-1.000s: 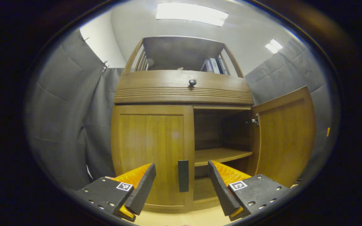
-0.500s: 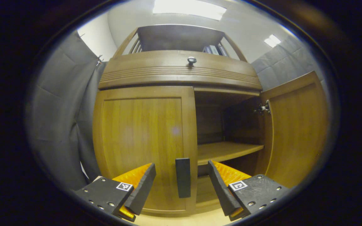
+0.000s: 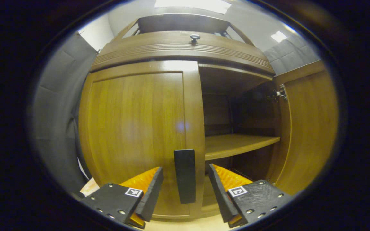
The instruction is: Open the right door of the double-door shoe cabinet with the right hand, and open the left door with the left hand.
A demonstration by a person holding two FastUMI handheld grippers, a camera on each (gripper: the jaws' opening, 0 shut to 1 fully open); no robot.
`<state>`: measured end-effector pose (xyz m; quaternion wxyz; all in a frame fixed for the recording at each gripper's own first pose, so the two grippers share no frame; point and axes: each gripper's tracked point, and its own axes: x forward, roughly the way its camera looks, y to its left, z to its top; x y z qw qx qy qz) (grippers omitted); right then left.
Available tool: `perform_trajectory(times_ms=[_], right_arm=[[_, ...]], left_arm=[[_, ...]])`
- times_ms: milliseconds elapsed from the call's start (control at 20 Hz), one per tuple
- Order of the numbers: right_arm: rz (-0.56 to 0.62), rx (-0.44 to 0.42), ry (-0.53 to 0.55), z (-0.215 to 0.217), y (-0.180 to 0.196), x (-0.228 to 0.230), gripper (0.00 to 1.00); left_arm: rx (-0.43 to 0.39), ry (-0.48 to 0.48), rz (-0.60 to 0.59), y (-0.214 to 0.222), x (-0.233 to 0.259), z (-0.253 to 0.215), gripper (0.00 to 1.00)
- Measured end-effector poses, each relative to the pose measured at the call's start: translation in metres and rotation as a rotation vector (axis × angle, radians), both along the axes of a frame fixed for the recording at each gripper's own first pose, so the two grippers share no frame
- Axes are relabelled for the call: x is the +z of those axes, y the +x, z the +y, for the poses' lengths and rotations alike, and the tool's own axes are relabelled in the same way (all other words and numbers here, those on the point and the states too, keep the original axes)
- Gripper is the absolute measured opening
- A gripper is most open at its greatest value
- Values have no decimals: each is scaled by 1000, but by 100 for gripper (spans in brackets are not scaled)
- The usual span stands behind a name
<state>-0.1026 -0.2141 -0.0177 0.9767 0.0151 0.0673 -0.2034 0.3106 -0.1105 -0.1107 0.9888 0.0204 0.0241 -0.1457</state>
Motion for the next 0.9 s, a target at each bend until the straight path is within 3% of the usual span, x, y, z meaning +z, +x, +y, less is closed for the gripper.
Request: perform_trajectory(times_ms=[150,300,450,900], right_arm=[[5,-5,7,-4,0,-3,95],[-5,-8,6,-6,-1,-1,95],[-10,-5,15,-7,2,-3,95],[-21,56,-2,6,16,-4,95]], left_arm=[[27,-10,14,1,-3,4,80],[36,-8,41,6,-10,3,43],[52,15,44,9,-11,1,24],[41,-18,83,-15,-11,8,21]])
